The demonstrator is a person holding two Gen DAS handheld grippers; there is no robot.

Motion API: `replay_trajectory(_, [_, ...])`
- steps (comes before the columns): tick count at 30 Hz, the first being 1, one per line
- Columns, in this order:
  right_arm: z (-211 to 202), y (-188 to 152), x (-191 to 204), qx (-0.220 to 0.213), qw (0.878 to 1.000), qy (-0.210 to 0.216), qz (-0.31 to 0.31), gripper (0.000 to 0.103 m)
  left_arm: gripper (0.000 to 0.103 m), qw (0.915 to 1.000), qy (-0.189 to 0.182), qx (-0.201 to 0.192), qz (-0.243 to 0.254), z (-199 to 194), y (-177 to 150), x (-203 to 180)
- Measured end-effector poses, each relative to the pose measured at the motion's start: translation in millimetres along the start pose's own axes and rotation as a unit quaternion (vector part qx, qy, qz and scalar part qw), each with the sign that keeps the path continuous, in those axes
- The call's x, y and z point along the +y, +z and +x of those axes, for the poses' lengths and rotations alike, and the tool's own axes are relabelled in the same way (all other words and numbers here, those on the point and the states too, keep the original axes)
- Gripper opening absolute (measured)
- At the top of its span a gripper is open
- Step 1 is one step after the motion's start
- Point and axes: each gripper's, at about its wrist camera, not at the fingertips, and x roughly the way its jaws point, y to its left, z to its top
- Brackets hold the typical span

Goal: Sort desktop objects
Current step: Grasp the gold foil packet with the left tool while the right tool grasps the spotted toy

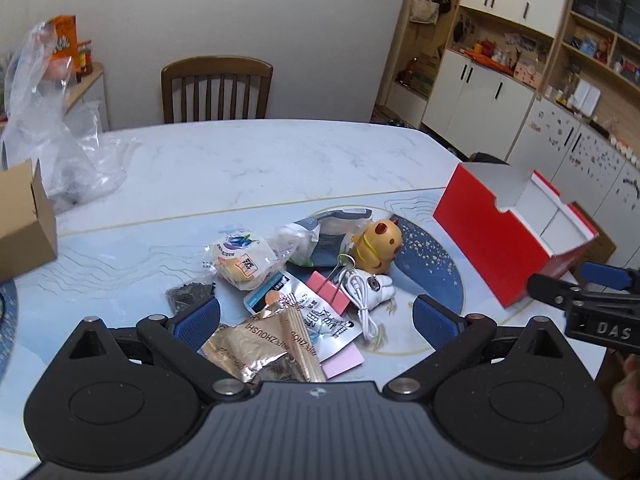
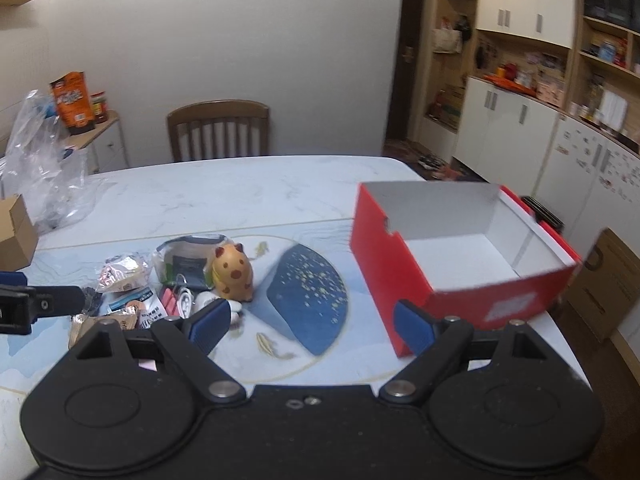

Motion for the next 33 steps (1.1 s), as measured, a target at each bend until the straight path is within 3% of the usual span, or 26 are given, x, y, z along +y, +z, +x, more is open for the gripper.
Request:
replay_trajectory(17, [83,26,17,0.016,0.997,0.051,-0.062,0.089,0.103,0.9961,0.077,0.039,-0.017,46,-20,20])
replay_trajectory(33, [145,28,45,0.045,0.989,0.082,-0.112,0.087,0.102,0.9913,0.095,0.081,-0.041,92,-30,33])
